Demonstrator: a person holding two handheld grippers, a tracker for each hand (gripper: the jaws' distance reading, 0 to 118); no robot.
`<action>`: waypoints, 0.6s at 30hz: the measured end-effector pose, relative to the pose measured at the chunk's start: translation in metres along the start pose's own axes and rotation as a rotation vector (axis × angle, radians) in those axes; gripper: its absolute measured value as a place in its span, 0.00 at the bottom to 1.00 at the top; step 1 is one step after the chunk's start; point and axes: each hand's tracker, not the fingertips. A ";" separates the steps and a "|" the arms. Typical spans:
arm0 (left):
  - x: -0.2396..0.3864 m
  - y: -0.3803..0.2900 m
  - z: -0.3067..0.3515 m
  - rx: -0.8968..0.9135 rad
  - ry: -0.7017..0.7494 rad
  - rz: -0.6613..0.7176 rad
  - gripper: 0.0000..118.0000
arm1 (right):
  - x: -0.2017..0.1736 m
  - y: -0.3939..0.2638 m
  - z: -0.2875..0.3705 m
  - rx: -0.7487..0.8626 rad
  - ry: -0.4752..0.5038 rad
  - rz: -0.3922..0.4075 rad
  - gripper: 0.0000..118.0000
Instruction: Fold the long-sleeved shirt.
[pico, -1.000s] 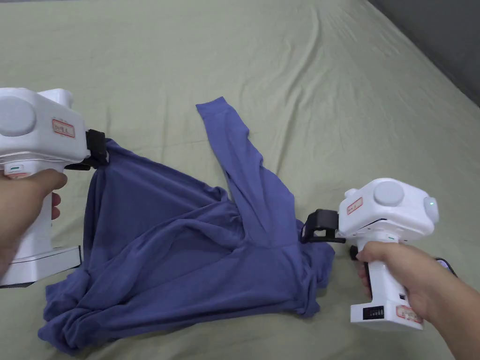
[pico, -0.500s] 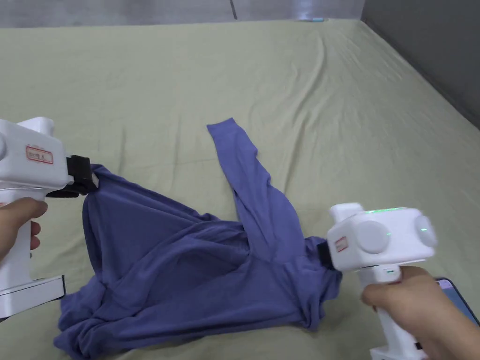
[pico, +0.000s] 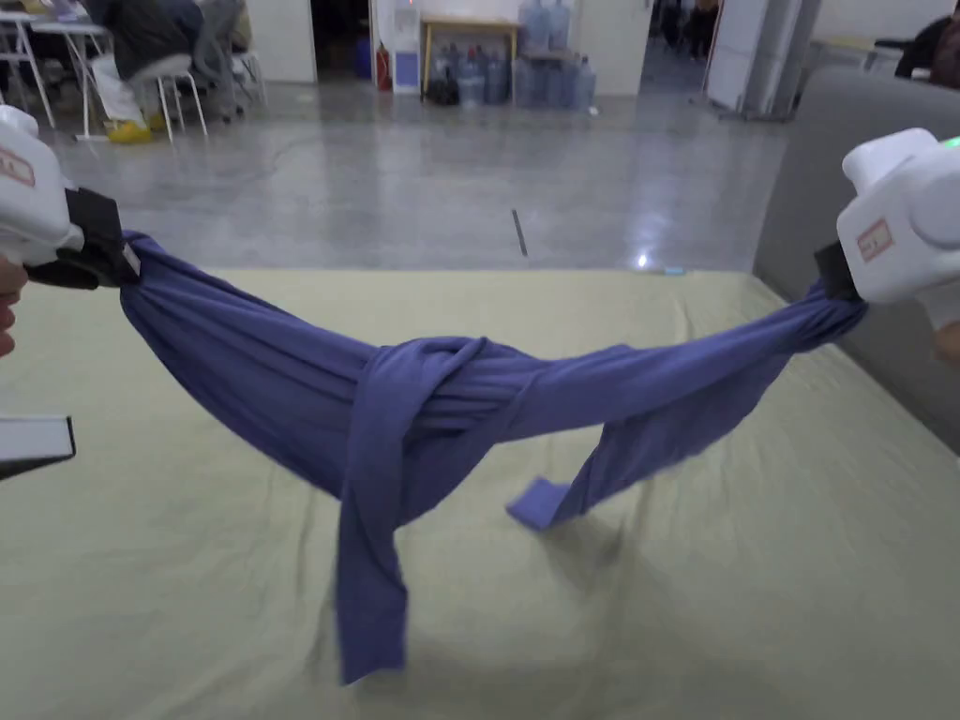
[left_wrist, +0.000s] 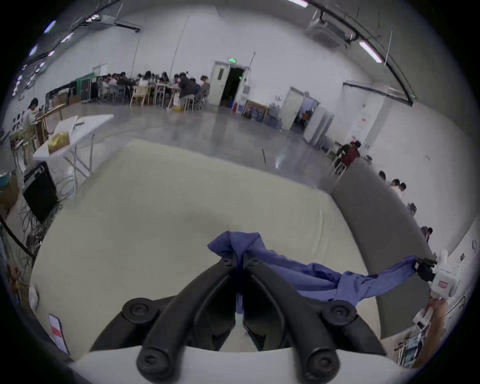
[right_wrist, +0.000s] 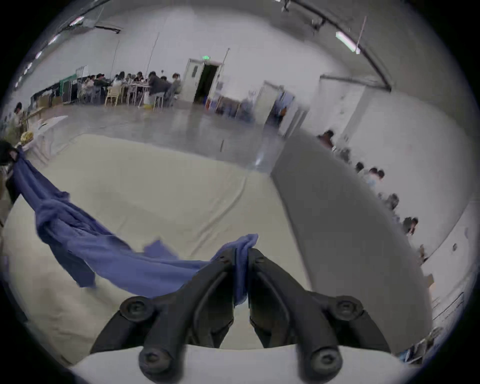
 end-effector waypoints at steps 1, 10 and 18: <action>0.005 0.018 0.005 0.017 0.000 -0.005 0.00 | 0.004 0.023 0.001 0.021 -0.024 0.002 0.09; 0.044 0.149 0.018 0.179 0.026 0.034 0.00 | 0.037 0.186 -0.010 0.090 -0.098 -0.098 0.09; 0.068 0.194 -0.005 0.221 0.022 0.066 0.00 | 0.047 0.240 -0.031 0.098 -0.103 -0.168 0.09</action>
